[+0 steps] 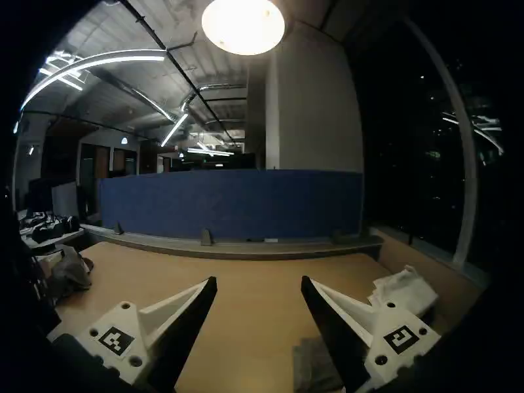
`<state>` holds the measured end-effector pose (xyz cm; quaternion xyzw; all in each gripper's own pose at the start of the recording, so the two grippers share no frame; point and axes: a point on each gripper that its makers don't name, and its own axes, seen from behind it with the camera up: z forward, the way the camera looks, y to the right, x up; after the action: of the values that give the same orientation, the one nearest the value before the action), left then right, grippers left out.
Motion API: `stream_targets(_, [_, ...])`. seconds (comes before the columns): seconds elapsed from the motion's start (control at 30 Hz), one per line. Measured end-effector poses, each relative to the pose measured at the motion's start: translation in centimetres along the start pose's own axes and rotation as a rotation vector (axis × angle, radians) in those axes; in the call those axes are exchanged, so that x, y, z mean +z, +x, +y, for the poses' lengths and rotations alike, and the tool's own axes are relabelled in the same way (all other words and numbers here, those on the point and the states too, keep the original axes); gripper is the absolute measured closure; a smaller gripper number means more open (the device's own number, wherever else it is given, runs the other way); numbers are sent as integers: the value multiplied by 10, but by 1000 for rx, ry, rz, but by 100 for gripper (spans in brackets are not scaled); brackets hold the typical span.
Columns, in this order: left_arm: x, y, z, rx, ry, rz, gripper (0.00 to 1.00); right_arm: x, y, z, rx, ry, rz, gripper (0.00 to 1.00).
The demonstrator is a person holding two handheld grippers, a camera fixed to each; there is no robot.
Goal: Fold towel
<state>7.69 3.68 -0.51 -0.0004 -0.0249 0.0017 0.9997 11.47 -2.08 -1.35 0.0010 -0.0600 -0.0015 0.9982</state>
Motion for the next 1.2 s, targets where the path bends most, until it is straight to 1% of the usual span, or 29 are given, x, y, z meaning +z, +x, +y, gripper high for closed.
stream_targets(0.1, [2, -11, 2, -7, -3, 0, 6, 0, -2, 2, -2, -4, -17, 0])
stream_targets(0.2, [2, -20, 0, -1, -8, 6, 6, 2, 0, 4, -3, -10, -26, 0])
stream_targets(0.3, [2, -25, -6, 7, -6, 20, 6, 4, 3, 1, -16, -6, -24, 0])
stream_targets(0.4, [4, -30, -14, -3, -8, 35, 6, 6, 3, -3, -35, -8, -26, 0])
stream_targets(0.5, [6, -39, -26, -21, 3, 44, 6, 9, 0, -7, -50, -12, -30, 0])
stream_targets(0.6, [7, -49, -31, -33, 4, 44, 6, 11, -4, -9, -60, -16, -33, 0])
stream_targets(0.77, [10, -57, -32, -11, -9, 56, 6, 14, -13, -13, -70, -18, -44, 0])
stream_targets(0.87, [10, -61, -33, -2, -6, 59, 6, 16, -17, -16, -70, -15, -50, 0])
stream_targets(1.07, [8, -74, -37, -4, -3, 45, 6, 20, -18, -19, -68, -9, -52, 0])
stream_targets(1.2, [9, -76, -39, -10, 2, 52, 6, 22, -17, -21, -62, -3, -47, 0])
